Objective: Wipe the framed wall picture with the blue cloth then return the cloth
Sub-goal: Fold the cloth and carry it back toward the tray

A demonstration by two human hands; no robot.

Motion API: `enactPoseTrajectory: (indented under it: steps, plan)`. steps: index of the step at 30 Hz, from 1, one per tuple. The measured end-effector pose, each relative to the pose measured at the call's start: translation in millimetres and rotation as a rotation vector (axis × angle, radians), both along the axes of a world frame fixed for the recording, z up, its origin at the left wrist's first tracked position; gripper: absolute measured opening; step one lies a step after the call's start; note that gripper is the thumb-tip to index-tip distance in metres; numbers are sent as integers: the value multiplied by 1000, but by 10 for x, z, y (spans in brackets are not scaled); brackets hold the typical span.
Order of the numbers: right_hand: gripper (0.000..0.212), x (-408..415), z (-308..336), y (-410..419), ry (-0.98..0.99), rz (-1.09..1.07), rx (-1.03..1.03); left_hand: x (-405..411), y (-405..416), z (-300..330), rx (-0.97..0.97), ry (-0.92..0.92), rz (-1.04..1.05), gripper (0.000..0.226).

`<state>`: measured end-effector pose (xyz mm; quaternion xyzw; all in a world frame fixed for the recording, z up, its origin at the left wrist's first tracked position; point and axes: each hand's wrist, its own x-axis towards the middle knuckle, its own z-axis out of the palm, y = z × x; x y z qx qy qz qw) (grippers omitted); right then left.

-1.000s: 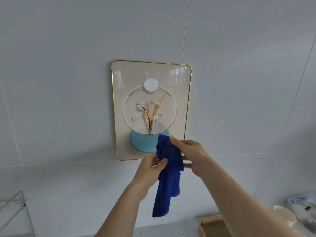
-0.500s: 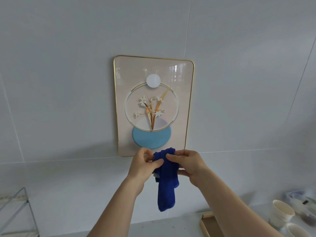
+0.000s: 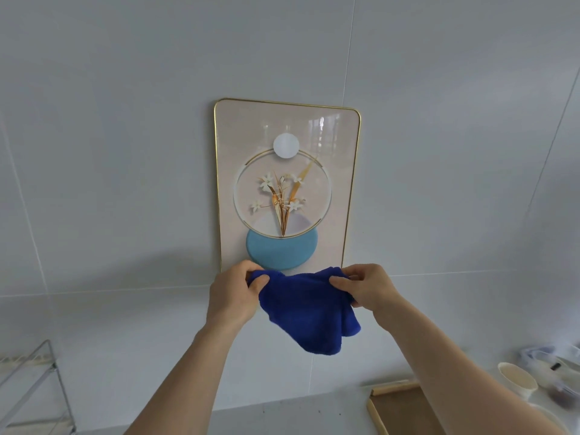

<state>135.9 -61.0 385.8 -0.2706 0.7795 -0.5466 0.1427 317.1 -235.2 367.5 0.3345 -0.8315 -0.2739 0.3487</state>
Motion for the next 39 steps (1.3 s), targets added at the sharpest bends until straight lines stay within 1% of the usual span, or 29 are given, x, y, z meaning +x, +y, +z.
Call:
enactPoseTrajectory:
  steps: [3, 6, 9, 12, 15, 21, 29, 39]
  plan:
    - [16, -68, -19, 19, 27, -57, 17, 18, -29, -25, -57, -29, 30, 17]
    - [17, -112, -38, 70, 23, -40, 23, -2, -37, -35, -74, -28, 29, 17]
    - [17, -143, -64, 110, 24, -43, 23, -73, 2, -48, -10, 16, -4, 9]
    - [13, -193, -85, 182, 23, -46, 1, -173, 87, -77, 83, 54, -28, 12]
    - [10, -289, -111, 302, 21, -51, -6, -302, 181, -121, 137, 95, -50, 10]
    - [15, -662, -280, 600, 19, -94, 33, -676, 445, -279, 220, 102, -87, 9]
    - [11, -1458, -770, 1135, -31, -164, 90, -1512, 964, -664, 288, 8, -133, 12]
    - [9, -2318, -1766, 1709, -128, -214, 247, -2427, 1529, -1592, 440, -134, -149, 11]
